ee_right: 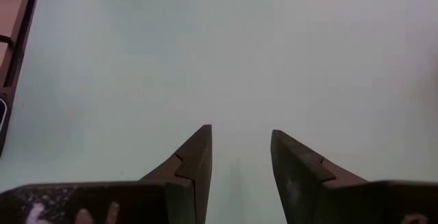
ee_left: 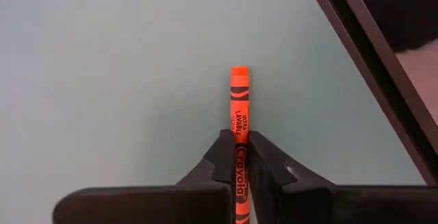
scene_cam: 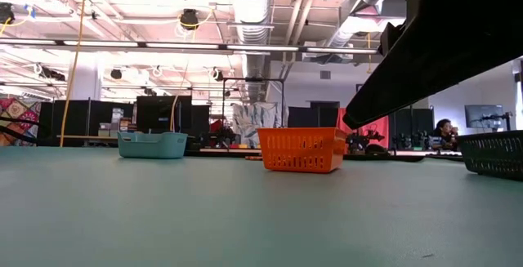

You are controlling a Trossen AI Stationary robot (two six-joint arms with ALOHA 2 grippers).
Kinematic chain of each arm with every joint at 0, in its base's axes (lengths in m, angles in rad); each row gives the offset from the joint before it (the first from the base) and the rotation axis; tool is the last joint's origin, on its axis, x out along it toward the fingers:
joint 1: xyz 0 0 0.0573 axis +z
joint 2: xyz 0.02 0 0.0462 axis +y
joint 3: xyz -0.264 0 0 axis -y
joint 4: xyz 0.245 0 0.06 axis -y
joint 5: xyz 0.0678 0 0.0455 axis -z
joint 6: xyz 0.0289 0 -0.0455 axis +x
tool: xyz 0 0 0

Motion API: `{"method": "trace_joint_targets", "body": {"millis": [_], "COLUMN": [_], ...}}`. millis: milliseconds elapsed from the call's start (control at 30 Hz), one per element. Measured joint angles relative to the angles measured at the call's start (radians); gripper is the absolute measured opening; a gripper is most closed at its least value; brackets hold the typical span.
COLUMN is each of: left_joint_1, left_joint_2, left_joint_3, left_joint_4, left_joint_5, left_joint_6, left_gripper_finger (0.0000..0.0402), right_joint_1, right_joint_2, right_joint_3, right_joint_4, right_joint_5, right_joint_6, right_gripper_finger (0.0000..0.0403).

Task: Sort crayons
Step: Put the orange crayon into the orange bin

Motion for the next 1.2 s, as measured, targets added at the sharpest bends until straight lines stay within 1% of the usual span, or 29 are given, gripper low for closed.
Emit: {"method": "trace_joint_targets", "body": {"millis": [100, 200, 267, 367, 467, 600, 700, 867, 1000, 1100, 1200], "left_joint_1": [0.011, 0.028, 0.044, 0.076, 0.116, 0.159, 0.178, 0.19, 0.208, 0.228, 0.241], "left_joint_2": [0.003, 0.002, 0.001, 0.0, -0.001, -0.011, -0.029, -0.06, -0.083, -0.087, -0.087], "left_joint_3": [0.017, 0.046, 0.065, 0.097, 0.114, 0.115, 0.115, 0.116, 0.116, 0.116, 0.116], "left_joint_4": [0.012, 0.011, 0.013, 0.036, 0.106, 0.246, 0.327, 0.49, 0.571, 0.619, 0.648], "left_joint_5": [-0.063, -0.145, -0.227, -0.357, -0.425, -0.433, -0.435, -0.432, -0.424, -0.387, -0.368], "left_joint_6": [0.035, 0.093, 0.144, 0.236, 0.334, 0.466, 0.548, 0.7, 0.771, 0.803, 0.823], "left_gripper_finger": [0.0002, 0.0002, 0.0002, 0.0001, 0.0001, 0.0, 0.0, 0.0, 0.0, 0.0, 0.0], "right_joint_1": [0.0, 0.0, 0.005, 0.011, 0.014, 0.026, 0.043, 0.066, 0.074, 0.074, 0.074], "right_joint_2": [0.0, 0.0, 0.0, 0.0, 0.0, 0.0, 0.0, 0.0, 0.0, 0.0, 0.0], "right_joint_3": [0.0, 0.0, 0.0, 0.0, 0.0, 0.0, 0.0, 0.0, 0.0, 0.0, 0.0], "right_joint_4": [0.001, 0.041, 0.106, 0.262, 0.42, 0.561, 0.607, 0.675, 0.765, 0.83, 0.873], "right_joint_5": [0.0, 0.0, 0.001, 0.003, 0.002, 0.002, 0.002, 0.001, 0.001, -0.001, -0.01], "right_joint_6": [-0.01, -0.078, -0.169, -0.345, -0.542, -0.803, -0.937, -1.061, -1.146, -1.203, -1.258], "right_gripper_finger": [0.0145, 0.0145, 0.0145, 0.0145, 0.0145, 0.0145, 0.0151, 0.018, 0.02, 0.0204, 0.0199]}}
